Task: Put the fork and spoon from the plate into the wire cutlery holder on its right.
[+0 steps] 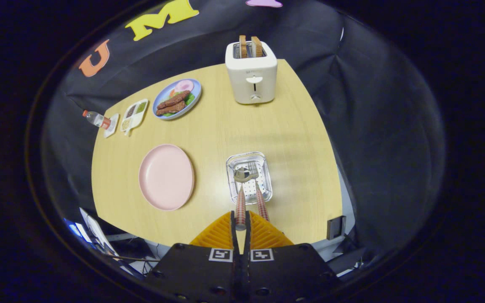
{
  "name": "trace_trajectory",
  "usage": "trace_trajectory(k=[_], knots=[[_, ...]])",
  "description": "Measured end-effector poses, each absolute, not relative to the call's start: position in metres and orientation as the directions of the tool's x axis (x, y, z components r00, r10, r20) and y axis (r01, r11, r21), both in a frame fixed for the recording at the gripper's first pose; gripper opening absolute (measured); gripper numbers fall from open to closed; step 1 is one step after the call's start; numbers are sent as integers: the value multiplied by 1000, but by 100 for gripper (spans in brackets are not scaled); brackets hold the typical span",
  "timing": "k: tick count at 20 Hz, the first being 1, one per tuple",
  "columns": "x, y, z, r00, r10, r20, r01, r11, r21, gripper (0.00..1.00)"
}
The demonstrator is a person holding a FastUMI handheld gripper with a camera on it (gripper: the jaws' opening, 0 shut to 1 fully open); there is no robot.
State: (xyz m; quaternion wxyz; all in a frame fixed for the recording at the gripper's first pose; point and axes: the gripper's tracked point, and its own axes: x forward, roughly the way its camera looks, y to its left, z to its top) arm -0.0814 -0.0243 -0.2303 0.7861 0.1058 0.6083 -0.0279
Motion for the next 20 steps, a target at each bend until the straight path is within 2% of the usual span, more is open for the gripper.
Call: trace_trajectory(k=[3, 6, 12, 17, 20], knots=[[-77, -22, -242, 248, 96, -964, 179, 974, 143, 6], [-69, -22, -238, 279, 106, -954, 203, 965, 167, 25], [-43, -29, -210, 452, 51, -891, 180, 973, 147, 86], [-20, -30, -177, 604, -21, -797, 139, 987, 79, 96], [-9, -23, -160, 670, -32, -742, 112, 992, 59, 97]])
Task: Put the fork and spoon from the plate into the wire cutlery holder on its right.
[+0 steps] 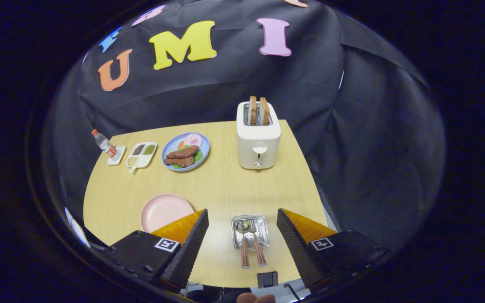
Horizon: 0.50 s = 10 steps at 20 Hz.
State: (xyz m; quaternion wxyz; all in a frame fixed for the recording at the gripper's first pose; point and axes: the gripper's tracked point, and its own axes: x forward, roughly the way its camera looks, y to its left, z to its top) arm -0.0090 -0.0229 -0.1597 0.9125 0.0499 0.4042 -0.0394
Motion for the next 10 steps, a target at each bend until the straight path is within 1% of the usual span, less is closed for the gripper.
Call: trace_trajectory(k=[3, 6, 10], knots=[[-2, -10, -137, 746, -17, -666, 70, 996, 54, 97], [9, -6, -105, 843, -29, -537, 55, 998, 33, 97], [8, 13, -57, 929, -16, -370, 32, 999, 37, 97]])
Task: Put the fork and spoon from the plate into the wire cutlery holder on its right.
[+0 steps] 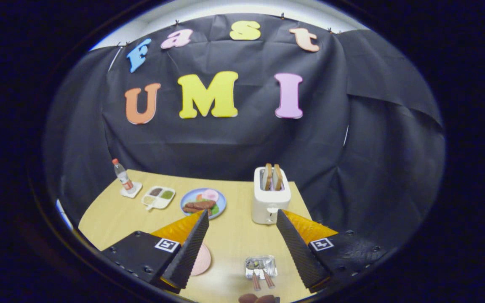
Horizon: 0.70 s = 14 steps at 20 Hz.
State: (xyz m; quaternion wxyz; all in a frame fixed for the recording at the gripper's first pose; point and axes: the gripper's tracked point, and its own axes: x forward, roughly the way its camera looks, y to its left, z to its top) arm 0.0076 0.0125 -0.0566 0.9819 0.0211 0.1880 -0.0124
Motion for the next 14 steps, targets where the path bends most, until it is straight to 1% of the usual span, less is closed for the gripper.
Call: trace_trajectory(k=[3, 5, 7, 12, 14], knots=[[1, 26, -26, 965, -4, -263, 14, 999, 37, 97], [-6, 34, -5, 980, -7, -201, 16, 999, 42, 96], [-16, 41, 21, 993, -23, -113, 29, 998, 50, 96], [-40, 40, 78, 992, -82, 95, 77, 995, 57, 96], [-46, 45, 90, 985, -90, 145, 83, 995, 54, 96]])
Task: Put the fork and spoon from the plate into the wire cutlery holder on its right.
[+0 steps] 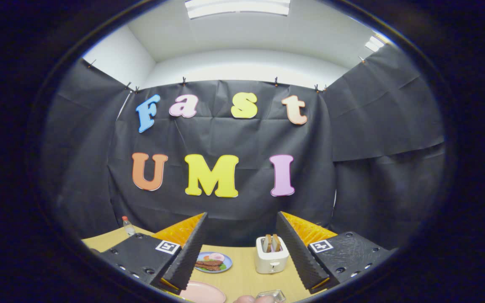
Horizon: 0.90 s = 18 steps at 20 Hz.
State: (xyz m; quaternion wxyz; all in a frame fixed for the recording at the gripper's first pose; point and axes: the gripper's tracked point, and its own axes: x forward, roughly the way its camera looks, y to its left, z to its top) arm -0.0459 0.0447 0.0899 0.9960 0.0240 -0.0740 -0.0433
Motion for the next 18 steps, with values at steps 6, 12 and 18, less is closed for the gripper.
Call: trace_trajectory(k=[6, 12, 18], knots=[[-63, 52, 85, 987, -107, 120, 96, 991, 90, 96], [-67, 58, 87, 985, -137, 109, 123, 984, 125, 95], [-77, 71, 90, 980, -160, 121, 146, 982, 119, 96]])
